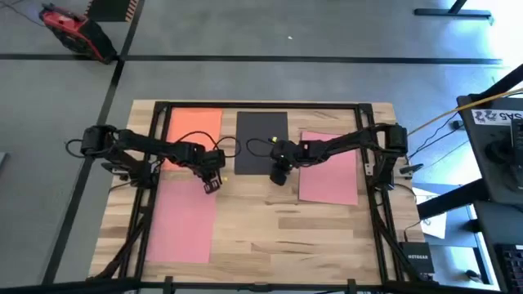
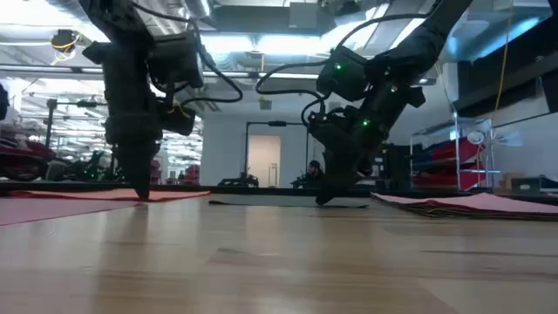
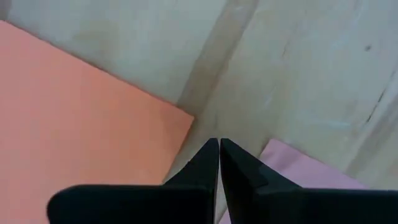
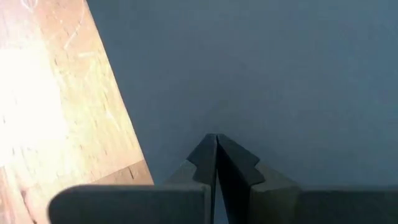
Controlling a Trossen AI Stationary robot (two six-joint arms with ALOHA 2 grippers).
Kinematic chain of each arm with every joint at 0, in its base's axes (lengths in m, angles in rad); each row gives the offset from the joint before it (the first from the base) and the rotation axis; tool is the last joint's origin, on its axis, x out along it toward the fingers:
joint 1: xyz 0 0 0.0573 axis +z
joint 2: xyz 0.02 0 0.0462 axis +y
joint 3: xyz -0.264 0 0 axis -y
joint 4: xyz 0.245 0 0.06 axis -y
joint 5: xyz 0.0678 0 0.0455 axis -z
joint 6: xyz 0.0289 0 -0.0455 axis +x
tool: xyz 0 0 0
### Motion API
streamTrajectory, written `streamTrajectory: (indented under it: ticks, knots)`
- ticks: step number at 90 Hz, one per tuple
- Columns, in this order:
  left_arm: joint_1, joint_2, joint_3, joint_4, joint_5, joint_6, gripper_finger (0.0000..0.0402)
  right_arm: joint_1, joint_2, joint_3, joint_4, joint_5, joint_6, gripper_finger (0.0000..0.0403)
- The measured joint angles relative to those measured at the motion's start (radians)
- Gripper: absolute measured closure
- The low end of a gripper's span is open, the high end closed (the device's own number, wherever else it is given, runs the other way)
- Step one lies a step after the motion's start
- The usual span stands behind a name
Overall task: Organize paper
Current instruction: Stack the pink color paper on top of the other pink color paper
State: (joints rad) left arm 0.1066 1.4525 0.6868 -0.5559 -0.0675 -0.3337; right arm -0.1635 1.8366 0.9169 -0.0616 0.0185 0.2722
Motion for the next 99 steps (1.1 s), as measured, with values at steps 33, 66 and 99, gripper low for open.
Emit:
streamTrajectory:
  ticks: [33, 66, 99]
  knots:
    - [0.001, 0.0, 0.0, -0.001, -0.018, -0.004, 0.0402, 0.0, 0.0, 0.0, 0.006, 0.016, -0.015, 0.0403]
    - [0.006, -0.042, 0.001, 0.036, -0.021, -0.049, 0.0402, 0.0, 0.0, 0.0, 0.009, 0.01, -0.042, 0.0403]
    - [0.008, -0.042, 0.001, 0.105, 0.008, -0.078, 0.0402, 0.0, -0.009, 0.0, 0.014, -0.005, -0.044, 0.0403]
